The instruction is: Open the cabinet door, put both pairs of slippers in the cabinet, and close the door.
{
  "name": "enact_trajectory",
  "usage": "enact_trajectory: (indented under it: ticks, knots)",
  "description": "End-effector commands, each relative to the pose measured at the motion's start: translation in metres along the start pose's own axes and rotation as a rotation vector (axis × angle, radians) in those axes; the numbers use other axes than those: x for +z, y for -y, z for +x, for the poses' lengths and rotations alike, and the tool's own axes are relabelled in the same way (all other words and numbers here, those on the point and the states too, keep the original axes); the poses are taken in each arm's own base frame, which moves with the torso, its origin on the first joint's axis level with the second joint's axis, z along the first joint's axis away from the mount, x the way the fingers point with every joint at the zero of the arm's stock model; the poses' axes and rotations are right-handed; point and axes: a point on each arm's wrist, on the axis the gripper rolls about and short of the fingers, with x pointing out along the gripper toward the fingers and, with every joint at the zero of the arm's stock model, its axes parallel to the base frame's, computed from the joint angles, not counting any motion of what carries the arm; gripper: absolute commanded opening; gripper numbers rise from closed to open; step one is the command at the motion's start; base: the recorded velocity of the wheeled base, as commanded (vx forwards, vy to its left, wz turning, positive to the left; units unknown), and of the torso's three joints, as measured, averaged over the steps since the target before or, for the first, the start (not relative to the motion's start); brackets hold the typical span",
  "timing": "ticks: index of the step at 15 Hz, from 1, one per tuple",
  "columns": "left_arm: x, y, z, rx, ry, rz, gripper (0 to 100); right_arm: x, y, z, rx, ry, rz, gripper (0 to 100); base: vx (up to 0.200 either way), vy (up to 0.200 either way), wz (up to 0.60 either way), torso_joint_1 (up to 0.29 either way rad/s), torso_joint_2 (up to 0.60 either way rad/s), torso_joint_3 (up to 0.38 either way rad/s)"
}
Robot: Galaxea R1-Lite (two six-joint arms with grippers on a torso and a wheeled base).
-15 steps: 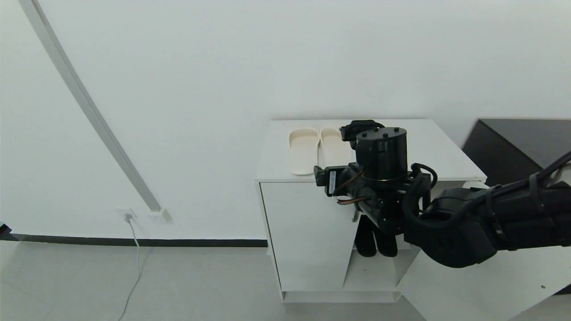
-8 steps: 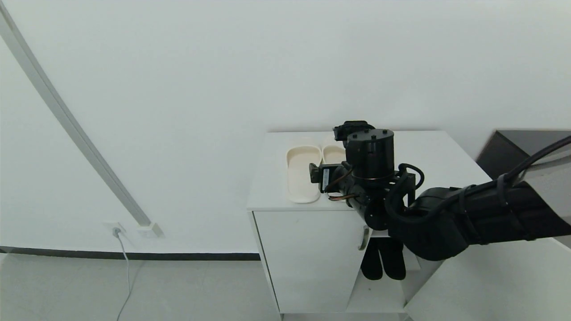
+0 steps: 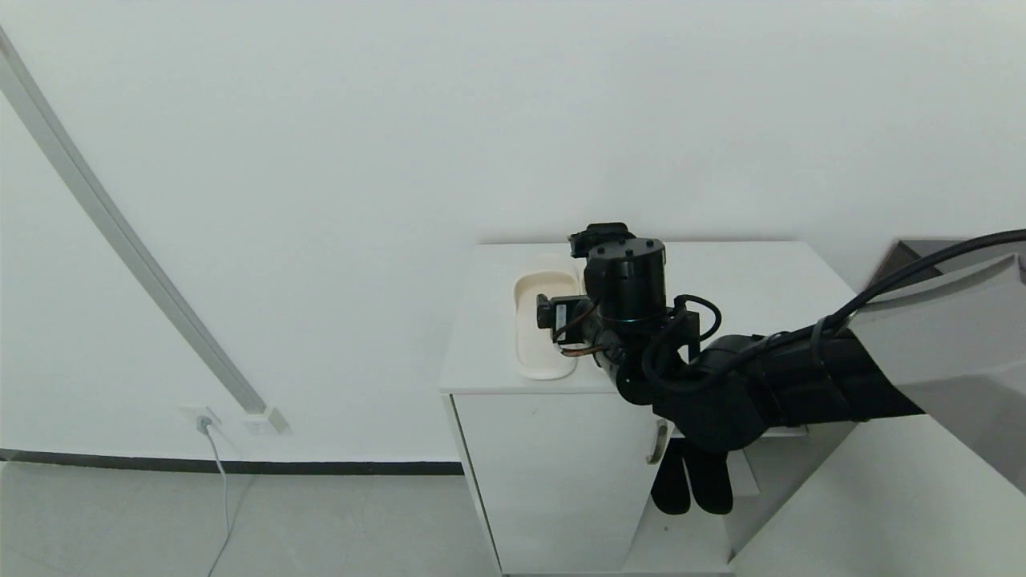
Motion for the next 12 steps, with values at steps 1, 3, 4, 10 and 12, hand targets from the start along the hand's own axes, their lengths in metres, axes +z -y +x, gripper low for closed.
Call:
enact_trajectory:
  ticks: [1,3,4,10,12]
  knots:
    - [0.0,0.0,0.0,0.0,-0.001,0.0,0,-0.01,-0.002,0.014,-0.01,-0.006,-0.01,100,0.0,0.0,0.0,0.0,0.0,0.0]
    - [0.0,0.0,0.0,0.0,-0.001,-0.002,0,-0.007,-0.002,0.023,-0.02,0.013,-0.023,100,0.0,0.0,0.0,0.0,0.0,0.0]
    - [0.0,0.0,0.0,0.0,-0.001,0.0,0,-0.007,-0.002,0.028,-0.024,0.015,-0.031,100,0.0,0.0,0.0,0.0,0.0,0.0]
    - [0.0,0.0,0.0,0.003,-0.001,-0.003,0,-0.009,0.004,0.056,-0.063,0.023,-0.035,100,0.0,0.0,0.0,0.0,0.0,0.0]
    - [0.0,0.0,0.0,0.003,-0.001,-0.003,0,-0.006,0.003,0.057,-0.063,0.024,-0.035,100,0.0,0.0,0.0,0.0,0.0,0.0]
